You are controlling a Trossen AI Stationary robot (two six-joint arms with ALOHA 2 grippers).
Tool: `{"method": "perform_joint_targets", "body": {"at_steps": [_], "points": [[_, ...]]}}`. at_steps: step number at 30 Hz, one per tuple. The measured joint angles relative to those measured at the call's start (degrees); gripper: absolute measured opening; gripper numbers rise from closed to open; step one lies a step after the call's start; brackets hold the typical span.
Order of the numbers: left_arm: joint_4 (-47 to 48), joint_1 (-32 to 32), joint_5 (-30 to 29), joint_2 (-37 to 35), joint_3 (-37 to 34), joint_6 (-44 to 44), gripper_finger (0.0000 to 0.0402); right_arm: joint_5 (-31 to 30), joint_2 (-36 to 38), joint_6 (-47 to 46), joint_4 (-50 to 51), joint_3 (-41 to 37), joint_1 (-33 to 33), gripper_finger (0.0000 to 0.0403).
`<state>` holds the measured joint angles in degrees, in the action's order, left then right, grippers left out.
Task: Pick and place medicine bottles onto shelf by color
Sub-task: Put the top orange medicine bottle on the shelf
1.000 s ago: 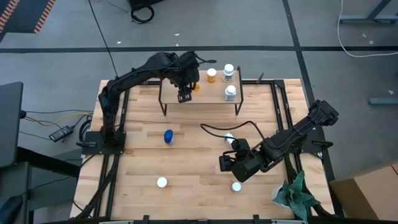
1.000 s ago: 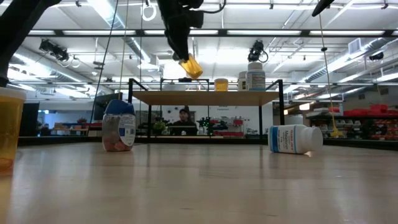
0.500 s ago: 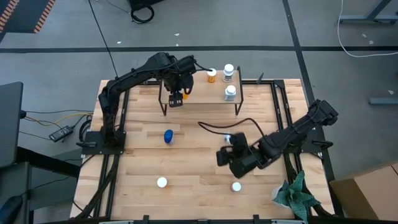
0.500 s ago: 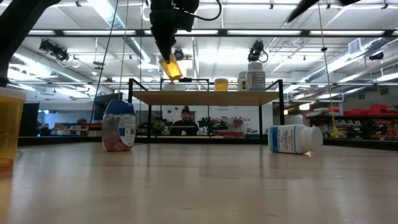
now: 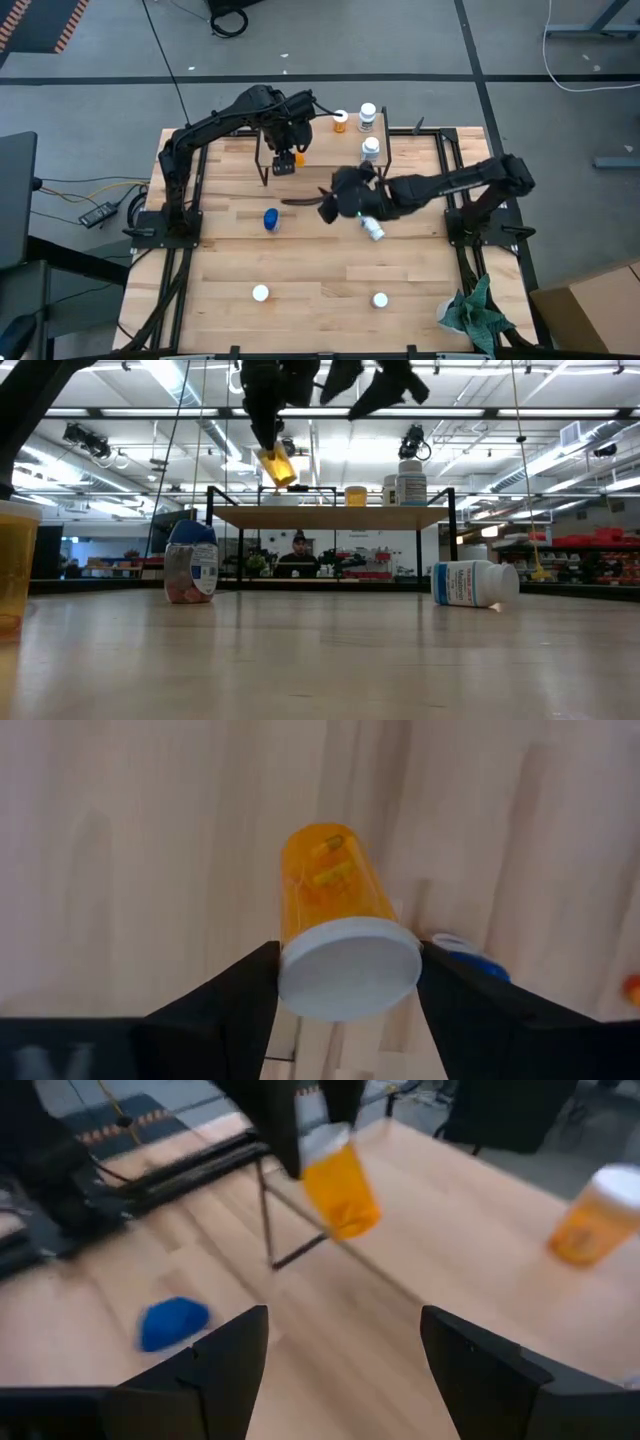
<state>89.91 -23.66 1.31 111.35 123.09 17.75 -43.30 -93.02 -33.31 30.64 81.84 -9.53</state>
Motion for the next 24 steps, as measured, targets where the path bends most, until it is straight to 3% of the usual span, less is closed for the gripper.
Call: {"method": "perform_joint_targets", "body": {"at_steps": [8,15,20,24], "points": [[-0.03,0.00,5.31,0.00,-0.02,-1.17,0.0223,1.54,-3.44,7.45,-1.53,-0.07,4.33,0.0271],[-0.90,0.20,10.64,-0.46,-0.07,-2.45,0.0228,-4.54,-4.84,5.93,-5.04,0.00,5.86,0.0271],[-1.83,0.15,10.76,-0.48,-0.07,-3.66,0.0222,1.38,-4.87,7.44,-5.53,0.00,6.79,0.0271],[-2.40,0.25,13.54,-0.48,-0.07,-5.03,0.0225,-3.23,-4.87,9.25,-3.70,0.00,6.94,0.0271]]}}
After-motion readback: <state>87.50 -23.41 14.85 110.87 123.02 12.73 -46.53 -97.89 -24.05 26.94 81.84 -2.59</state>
